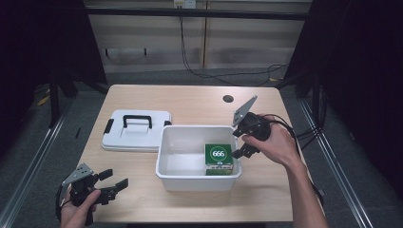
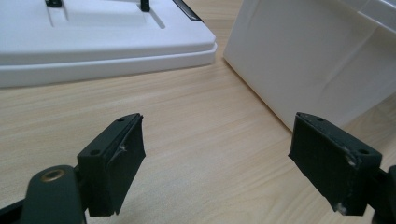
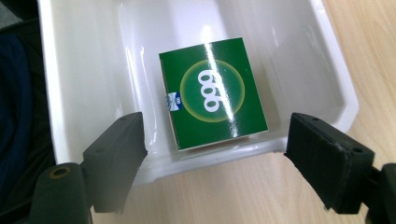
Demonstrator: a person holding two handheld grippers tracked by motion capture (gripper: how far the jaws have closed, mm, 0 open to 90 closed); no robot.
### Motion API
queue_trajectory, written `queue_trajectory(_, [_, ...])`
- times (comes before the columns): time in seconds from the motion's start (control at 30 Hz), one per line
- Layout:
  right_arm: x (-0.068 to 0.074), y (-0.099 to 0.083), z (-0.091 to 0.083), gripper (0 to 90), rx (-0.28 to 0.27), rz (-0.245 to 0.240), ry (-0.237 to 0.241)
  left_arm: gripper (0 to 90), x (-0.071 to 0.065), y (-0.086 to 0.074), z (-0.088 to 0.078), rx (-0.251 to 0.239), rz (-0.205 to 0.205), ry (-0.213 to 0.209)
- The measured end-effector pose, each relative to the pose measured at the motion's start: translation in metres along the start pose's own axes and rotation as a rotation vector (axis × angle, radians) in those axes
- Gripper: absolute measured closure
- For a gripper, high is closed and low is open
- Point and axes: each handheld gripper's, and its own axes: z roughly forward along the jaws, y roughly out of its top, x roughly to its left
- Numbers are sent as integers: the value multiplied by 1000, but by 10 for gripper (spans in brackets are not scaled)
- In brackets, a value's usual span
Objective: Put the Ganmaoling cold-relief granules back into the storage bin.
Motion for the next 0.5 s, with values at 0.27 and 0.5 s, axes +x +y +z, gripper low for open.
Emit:
queue_trajectory(0.27, [2, -19, -18, 193, -101, 32, -31, 174, 0, 0, 0, 1, 0, 0])
queue_trajectory(0.5, [6, -40, -28, 192, -163, 58, -36, 174, 0, 0, 0, -1, -5, 3])
